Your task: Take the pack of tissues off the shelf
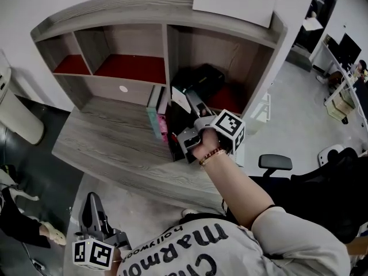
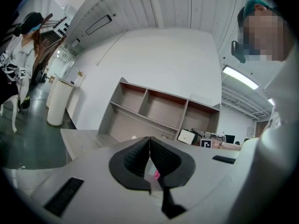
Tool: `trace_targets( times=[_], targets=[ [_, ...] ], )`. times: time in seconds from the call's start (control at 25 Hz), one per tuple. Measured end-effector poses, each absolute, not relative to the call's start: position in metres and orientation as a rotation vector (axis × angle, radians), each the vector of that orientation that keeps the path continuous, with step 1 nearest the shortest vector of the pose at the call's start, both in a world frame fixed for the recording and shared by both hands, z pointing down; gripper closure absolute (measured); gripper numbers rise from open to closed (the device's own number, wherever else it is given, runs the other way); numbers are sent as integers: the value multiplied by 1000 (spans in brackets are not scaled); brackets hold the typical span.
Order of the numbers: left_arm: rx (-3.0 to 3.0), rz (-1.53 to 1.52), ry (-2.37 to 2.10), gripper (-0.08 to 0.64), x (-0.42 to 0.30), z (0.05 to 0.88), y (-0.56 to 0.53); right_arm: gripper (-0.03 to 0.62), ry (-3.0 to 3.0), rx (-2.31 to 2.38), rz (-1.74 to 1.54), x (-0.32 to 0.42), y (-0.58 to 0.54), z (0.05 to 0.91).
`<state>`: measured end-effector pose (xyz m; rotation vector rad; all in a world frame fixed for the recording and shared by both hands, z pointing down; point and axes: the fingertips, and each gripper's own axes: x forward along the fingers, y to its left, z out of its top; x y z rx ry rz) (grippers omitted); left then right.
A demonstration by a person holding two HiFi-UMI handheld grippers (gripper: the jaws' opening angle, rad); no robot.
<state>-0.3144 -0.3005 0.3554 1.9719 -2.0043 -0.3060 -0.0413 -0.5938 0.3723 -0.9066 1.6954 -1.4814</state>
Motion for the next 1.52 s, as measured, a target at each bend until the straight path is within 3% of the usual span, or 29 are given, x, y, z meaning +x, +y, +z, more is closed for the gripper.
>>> trace_targets(
  times=[0.48, 0.64, 1.52],
  targets=[
    [1908, -320, -2041, 543, -335, 360, -284, 121, 1668, -932, -1459, -43, -601, 376],
    [1896, -327, -2048, 543, -339, 362, -281, 230, 1681, -917, -1440, -43, -597, 369],
    [1908, -373, -2045, 543, -332, 359, -266, 259, 1788, -834, -1512, -43, -563, 369]
  ],
)
